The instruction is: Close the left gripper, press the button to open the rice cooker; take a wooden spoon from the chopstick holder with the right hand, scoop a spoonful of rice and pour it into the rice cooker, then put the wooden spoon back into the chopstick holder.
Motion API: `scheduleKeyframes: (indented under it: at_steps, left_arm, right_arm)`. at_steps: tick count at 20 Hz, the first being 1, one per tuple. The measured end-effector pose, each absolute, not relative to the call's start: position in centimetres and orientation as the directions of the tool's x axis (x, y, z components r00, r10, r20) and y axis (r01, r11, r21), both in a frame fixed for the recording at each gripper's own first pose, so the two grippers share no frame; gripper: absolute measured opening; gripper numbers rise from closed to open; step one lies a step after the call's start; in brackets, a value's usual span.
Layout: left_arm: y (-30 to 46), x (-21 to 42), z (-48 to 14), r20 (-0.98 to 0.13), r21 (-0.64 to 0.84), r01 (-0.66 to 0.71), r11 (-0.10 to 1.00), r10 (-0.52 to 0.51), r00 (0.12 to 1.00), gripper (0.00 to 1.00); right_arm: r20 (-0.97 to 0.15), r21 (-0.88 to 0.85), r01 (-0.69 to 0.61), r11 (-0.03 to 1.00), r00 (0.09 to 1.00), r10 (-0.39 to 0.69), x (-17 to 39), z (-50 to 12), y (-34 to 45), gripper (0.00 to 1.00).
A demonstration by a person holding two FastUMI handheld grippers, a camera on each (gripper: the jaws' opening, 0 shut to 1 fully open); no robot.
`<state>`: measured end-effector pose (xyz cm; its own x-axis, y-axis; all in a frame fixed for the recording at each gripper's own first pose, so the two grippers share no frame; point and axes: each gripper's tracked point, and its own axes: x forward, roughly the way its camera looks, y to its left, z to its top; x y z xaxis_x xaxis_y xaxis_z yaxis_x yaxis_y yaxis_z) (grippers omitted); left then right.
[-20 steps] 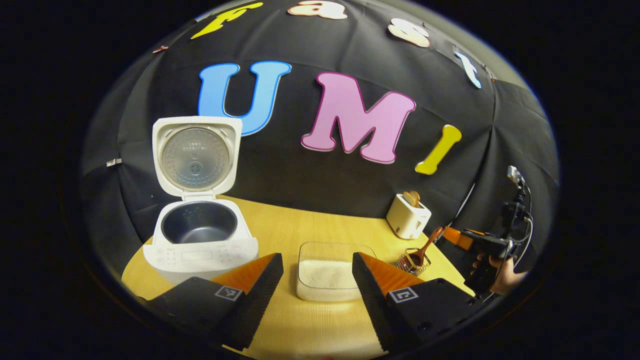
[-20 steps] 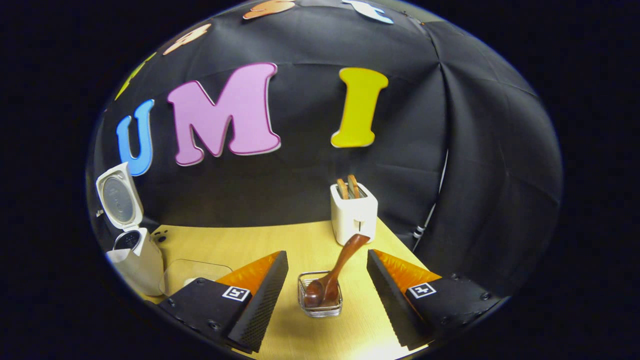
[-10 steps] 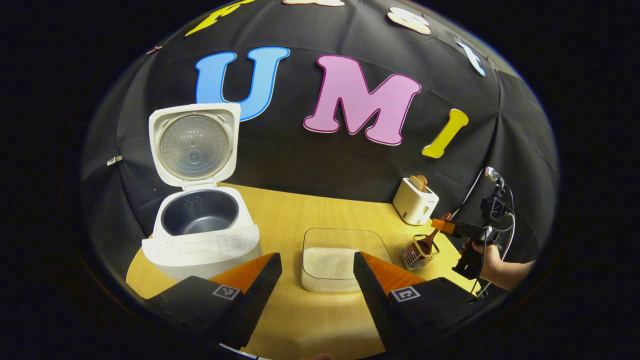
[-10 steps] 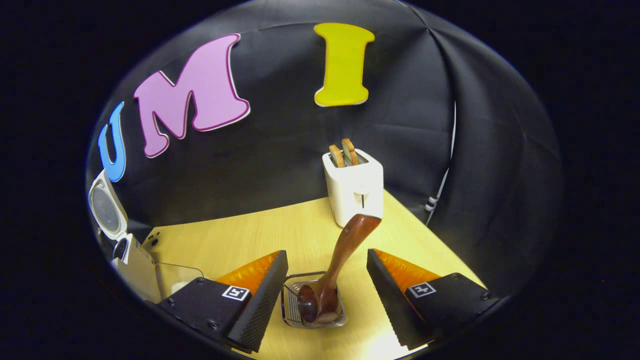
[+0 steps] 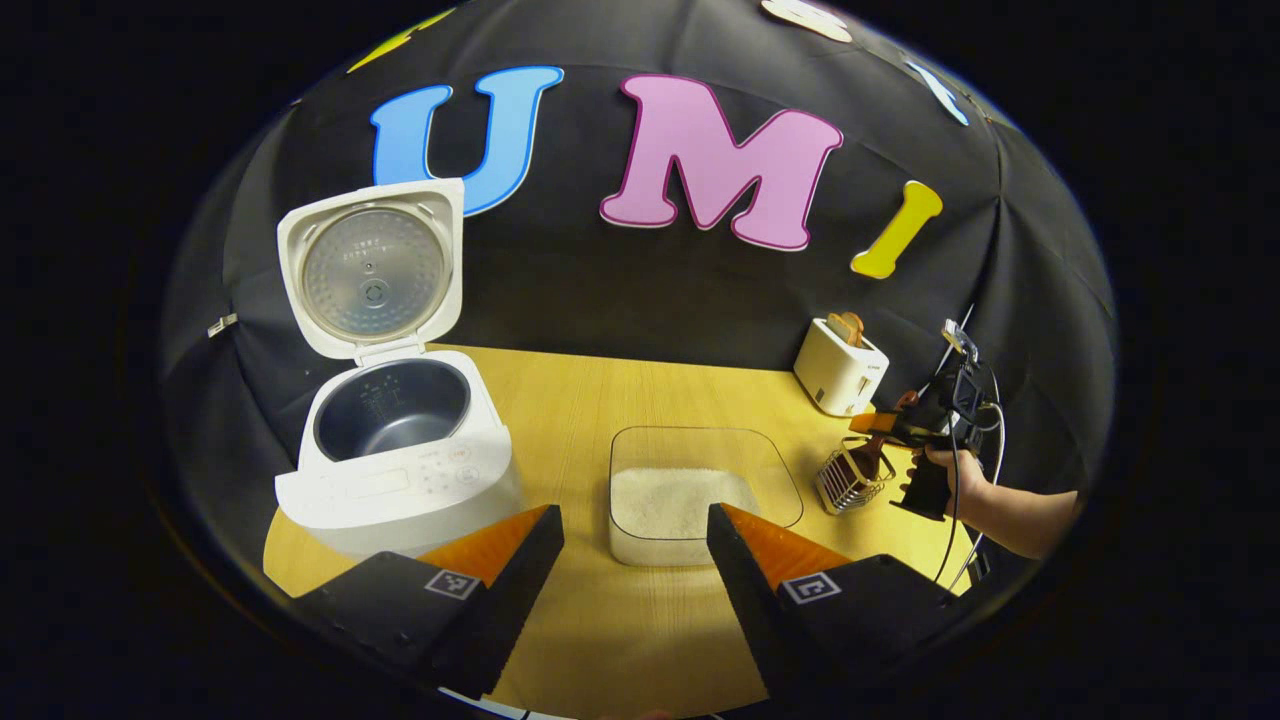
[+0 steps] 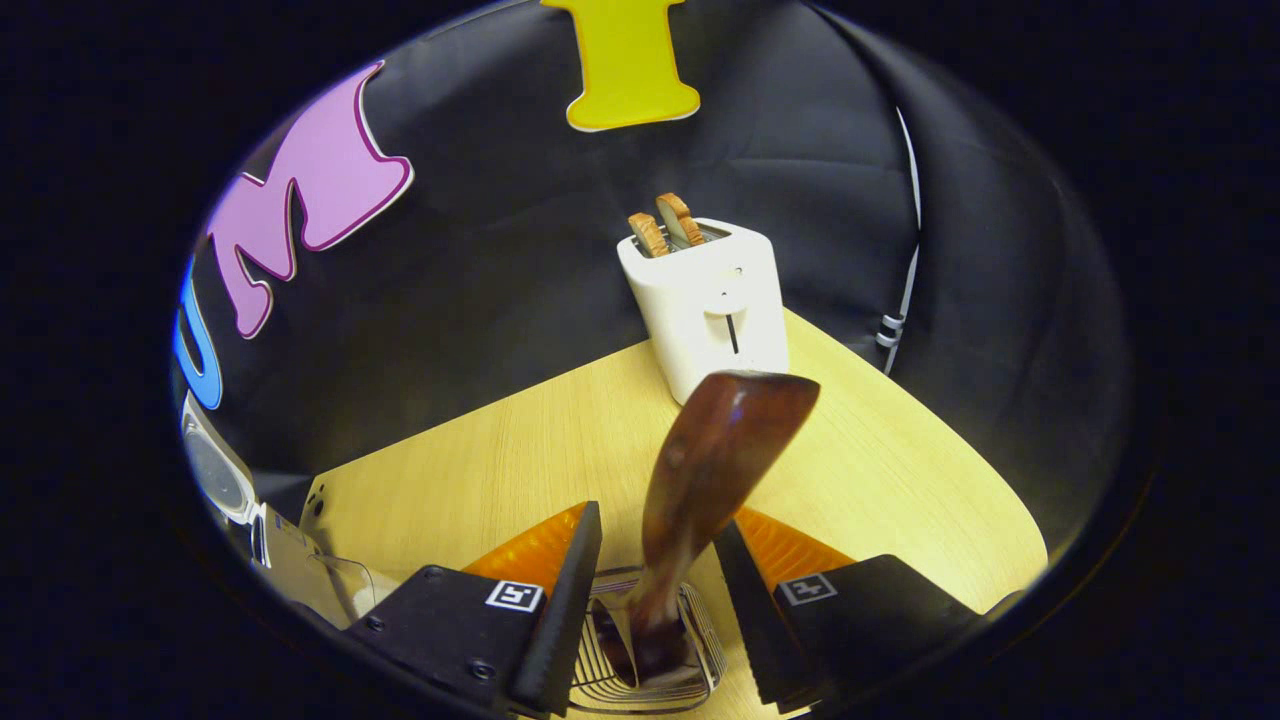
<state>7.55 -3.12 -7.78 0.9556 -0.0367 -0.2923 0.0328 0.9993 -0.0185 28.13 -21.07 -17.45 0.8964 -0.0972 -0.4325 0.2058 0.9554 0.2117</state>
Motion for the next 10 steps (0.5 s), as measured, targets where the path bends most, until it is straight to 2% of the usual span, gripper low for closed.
scheduleKeyframes:
  at_steps: [1, 2, 5, 6, 7, 8, 10]
  left_arm:
    - [-3.3, 7.7, -7.8, -0.298, -0.015, 0.038, 0.999, -0.040, 0.954, 0.94]
    - [-3.4, 7.8, -7.9, -0.301, -0.014, 0.043, 0.999, -0.045, 0.952, 0.94]
    - [-3.8, 8.0, -8.0, -0.303, -0.014, 0.052, 0.999, -0.053, 0.951, 0.94]
    - [-3.8, 8.0, -8.0, -0.302, -0.013, 0.051, 0.999, -0.052, 0.952, 0.94]
    - [-3.6, 8.0, -7.9, -0.298, -0.013, 0.048, 0.999, -0.050, 0.953, 0.94]
    - [-3.4, 8.0, -7.8, -0.294, -0.016, 0.043, 0.999, -0.045, 0.955, 0.94]
    - [-3.3, 7.7, -7.6, -0.287, -0.034, 0.042, 0.999, -0.050, 0.957, 0.94]
  right_arm:
    - [-0.427, 0.221, 0.204, 0.954, 0.899, -0.094, 28.3, -17.1, -21.1, 0.70]
    - [-0.426, 0.225, 0.216, 0.950, 0.899, -0.103, 28.5, -17.0, -21.2, 0.53]
    - [-0.442, 0.253, 0.223, 0.941, 0.892, -0.093, 28.4, -16.5, -21.5, 0.26]
    - [-0.452, 0.252, 0.228, 0.941, 0.887, -0.093, 28.4, -17.1, -21.3, 0.23]
    - [-0.455, 0.249, 0.221, 0.943, 0.886, -0.088, 27.9, -16.6, -21.1, 0.10]
    - [-0.448, 0.235, 0.215, 0.948, 0.889, -0.090, 27.9, -16.6, -20.9, 0.20]
    - [-0.403, 0.200, 0.207, 0.958, 0.908, -0.112, 27.3, -14.7, -20.8, 0.21]
